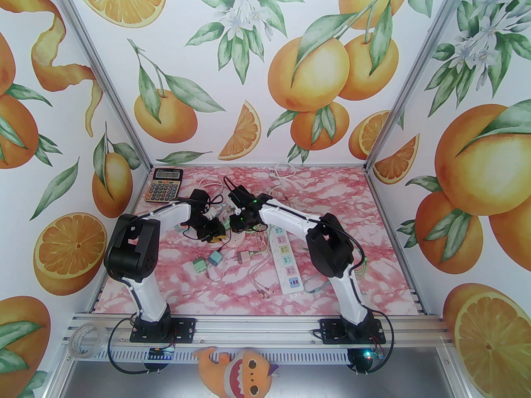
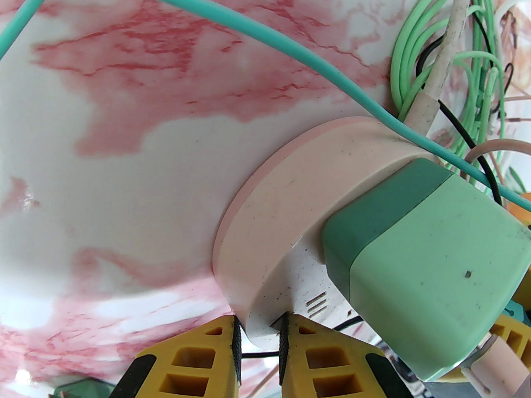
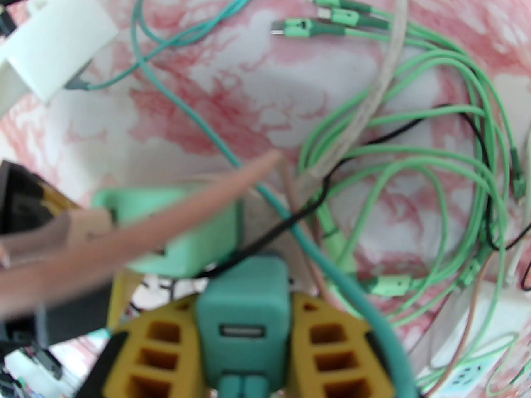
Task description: Pull the plug off the socket
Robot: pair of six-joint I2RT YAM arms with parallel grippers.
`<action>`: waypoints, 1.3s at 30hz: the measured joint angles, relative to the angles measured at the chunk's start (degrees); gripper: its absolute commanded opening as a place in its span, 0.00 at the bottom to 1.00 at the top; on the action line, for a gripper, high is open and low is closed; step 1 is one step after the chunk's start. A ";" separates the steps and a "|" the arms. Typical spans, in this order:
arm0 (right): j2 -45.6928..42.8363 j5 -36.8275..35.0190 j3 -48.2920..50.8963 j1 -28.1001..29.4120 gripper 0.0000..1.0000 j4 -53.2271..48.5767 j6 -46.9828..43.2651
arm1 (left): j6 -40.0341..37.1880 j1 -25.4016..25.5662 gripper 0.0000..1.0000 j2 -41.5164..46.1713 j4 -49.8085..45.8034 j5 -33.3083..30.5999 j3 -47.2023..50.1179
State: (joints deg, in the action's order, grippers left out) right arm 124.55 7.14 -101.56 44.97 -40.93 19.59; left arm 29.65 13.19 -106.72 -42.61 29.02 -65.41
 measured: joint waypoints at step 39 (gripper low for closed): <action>-2.60 -1.95 -3.37 1.38 0.12 -4.31 -2.67 | 0.00 0.00 0.20 -0.85 -1.44 0.35 -1.16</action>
State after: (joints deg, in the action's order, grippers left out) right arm 121.95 5.19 -104.92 46.35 -45.23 16.93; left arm 29.65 13.19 -107.57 -44.05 29.36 -66.57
